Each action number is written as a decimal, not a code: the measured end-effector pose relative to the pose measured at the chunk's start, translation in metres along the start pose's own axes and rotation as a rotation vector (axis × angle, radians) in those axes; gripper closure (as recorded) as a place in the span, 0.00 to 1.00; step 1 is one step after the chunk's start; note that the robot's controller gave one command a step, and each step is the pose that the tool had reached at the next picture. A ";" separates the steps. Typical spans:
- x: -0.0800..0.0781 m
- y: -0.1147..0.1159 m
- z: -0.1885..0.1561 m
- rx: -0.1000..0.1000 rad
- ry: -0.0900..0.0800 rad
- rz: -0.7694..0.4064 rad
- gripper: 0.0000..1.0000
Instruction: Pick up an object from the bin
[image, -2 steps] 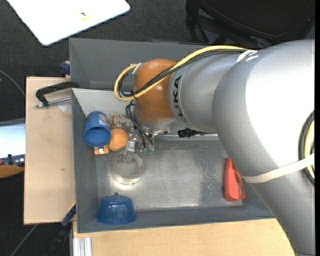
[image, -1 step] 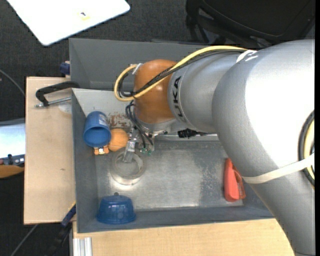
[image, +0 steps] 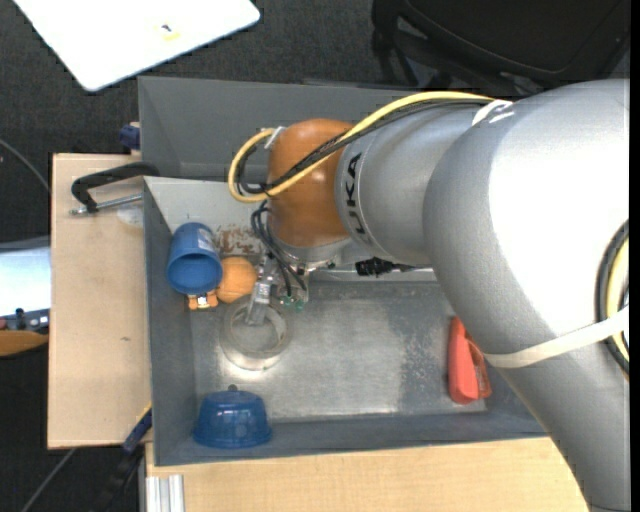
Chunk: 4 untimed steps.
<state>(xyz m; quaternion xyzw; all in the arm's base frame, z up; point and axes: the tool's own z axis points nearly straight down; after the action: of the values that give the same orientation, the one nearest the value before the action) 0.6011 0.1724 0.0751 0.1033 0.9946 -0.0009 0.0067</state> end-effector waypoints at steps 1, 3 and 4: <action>0.000 0.000 0.000 0.000 0.000 0.000 1.00; 0.042 -0.041 0.001 -0.005 -0.008 -0.134 1.00; 0.043 -0.046 -0.043 -0.001 0.001 -0.127 1.00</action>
Offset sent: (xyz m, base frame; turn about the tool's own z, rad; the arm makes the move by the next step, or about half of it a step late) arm -0.0524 -0.0334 -0.0051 -0.1344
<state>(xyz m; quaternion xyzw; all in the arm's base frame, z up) 0.5491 0.1359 0.1175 0.0399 0.9992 -0.0006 0.0064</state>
